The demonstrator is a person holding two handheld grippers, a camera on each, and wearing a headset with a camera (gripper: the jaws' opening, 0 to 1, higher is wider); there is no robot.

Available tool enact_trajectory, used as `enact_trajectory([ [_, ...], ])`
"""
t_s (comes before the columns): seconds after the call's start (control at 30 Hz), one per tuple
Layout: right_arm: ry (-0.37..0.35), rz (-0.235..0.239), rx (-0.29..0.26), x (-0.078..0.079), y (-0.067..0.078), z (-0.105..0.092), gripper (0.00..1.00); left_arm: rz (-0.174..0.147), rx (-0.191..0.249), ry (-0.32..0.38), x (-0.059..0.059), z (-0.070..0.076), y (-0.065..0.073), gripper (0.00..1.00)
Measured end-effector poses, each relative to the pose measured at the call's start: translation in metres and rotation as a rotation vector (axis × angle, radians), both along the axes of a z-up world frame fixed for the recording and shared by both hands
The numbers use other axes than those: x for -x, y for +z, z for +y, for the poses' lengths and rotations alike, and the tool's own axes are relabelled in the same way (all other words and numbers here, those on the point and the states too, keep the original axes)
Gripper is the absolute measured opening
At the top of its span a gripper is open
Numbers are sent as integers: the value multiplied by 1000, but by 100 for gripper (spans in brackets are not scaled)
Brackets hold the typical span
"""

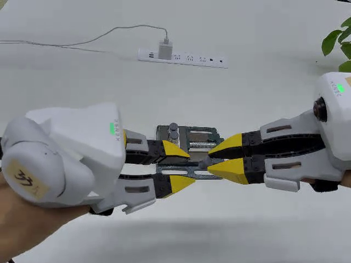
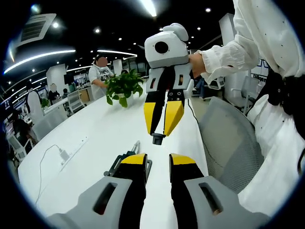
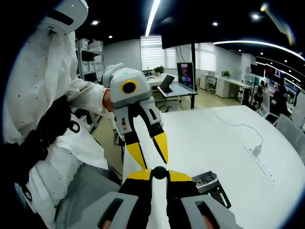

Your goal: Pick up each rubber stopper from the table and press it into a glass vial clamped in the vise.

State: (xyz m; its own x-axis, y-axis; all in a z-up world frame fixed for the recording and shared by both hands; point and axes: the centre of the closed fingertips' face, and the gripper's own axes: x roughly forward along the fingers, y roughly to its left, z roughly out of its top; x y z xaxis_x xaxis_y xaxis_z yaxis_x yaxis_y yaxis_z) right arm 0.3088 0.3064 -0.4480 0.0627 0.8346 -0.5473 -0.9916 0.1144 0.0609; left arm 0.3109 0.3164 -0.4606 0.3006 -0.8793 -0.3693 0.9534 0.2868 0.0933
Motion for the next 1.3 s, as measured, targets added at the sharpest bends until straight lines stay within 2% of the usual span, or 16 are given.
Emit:
enact_trajectory([
  [0.17, -13, -2, 6, -5, 1, 1, 5, 8, -3, 33, -2, 9, -5, 23],
  [0.37, -18, -4, 14, -9, 1, 3, 5, 25, -5, 78, -5, 19, -14, 37],
  [0.8, -24, 0, 48, -23, -3, 11, 5, 43, 11, 143, -11, 31, -25, 66],
  [1.1, -29, 7, 81, -37, -8, 18, 5, 55, 24, 166, -12, 37, -32, 72],
  [1.17, -31, 9, 94, -40, -11, 20, 5, 47, 20, 164, -12, 38, -34, 72],
  [1.3, -37, 16, 118, -48, -17, 24, 5, 58, 31, 179, -13, 42, -39, 75],
])
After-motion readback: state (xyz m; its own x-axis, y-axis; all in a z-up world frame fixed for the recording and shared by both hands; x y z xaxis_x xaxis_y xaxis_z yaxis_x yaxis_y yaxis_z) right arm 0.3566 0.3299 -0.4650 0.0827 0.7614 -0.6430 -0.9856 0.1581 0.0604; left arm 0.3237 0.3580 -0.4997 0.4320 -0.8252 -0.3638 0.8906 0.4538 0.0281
